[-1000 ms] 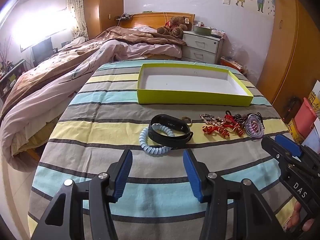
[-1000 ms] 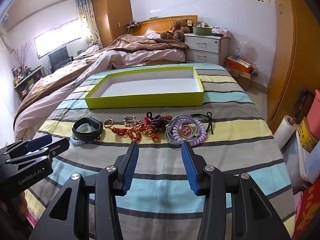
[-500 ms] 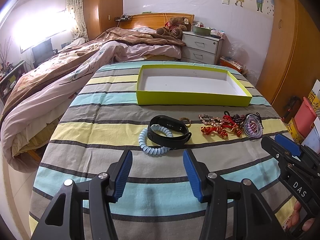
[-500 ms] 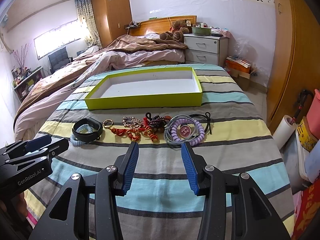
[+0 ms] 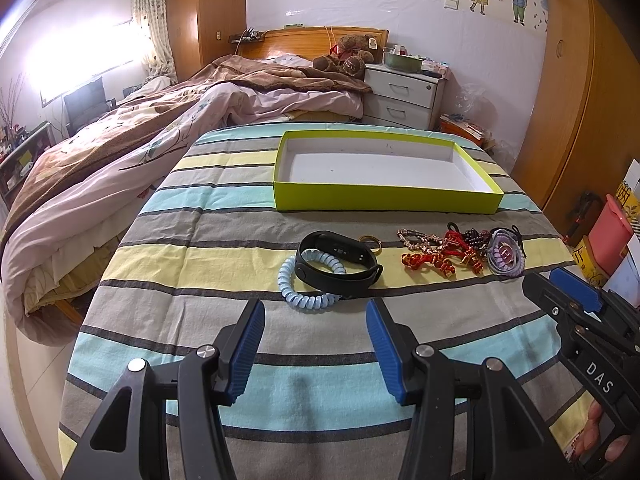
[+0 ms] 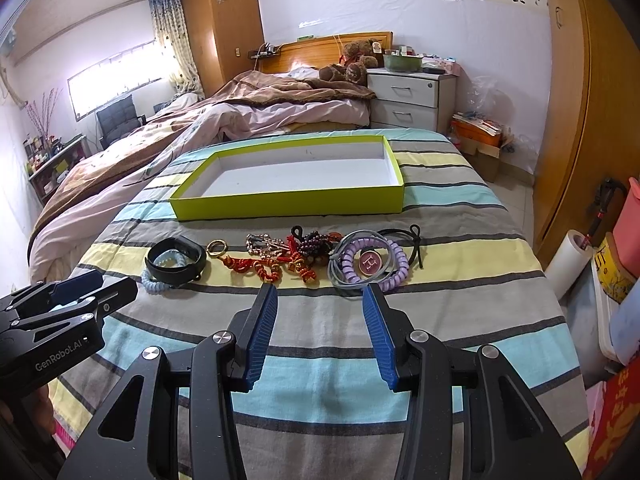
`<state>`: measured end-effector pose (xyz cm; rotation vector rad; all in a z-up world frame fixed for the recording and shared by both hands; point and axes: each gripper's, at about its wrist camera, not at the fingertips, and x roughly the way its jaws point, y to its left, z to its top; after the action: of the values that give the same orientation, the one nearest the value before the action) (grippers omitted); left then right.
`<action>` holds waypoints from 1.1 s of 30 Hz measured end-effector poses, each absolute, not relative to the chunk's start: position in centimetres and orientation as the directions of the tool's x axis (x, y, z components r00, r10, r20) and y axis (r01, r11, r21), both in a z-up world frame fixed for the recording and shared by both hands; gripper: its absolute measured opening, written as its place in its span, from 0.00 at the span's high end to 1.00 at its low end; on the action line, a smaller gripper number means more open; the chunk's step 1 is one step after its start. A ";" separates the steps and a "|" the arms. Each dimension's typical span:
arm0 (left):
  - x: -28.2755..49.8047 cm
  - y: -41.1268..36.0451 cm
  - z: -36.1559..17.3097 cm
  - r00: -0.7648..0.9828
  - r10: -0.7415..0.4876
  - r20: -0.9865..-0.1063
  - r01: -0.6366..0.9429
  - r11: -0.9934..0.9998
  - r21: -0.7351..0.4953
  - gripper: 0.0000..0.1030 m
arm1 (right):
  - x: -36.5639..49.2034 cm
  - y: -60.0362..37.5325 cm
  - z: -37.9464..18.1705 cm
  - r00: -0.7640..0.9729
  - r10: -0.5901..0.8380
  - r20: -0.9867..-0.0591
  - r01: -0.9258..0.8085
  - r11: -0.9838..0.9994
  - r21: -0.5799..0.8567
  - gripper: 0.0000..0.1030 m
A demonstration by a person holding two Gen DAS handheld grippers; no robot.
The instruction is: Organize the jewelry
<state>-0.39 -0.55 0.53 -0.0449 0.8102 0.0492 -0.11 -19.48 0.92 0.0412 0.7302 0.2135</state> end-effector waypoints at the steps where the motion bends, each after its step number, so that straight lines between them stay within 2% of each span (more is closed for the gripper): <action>1: -0.4 -0.6 0.6 0.689 0.026 -0.725 -0.061 0.998 -0.022 0.49 | -0.2 -19.5 0.9 0.725 0.208 -0.656 -0.179 0.978 0.112 0.56; 33: -0.6 -0.4 0.9 0.686 0.023 -0.728 -0.063 0.998 -0.028 0.49 | -0.2 -19.4 1.0 0.728 0.205 -0.655 -0.176 0.978 0.111 0.56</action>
<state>-0.61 -0.39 0.94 -0.0522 0.8140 0.0483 -0.22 -19.42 0.97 0.0421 0.7263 0.2101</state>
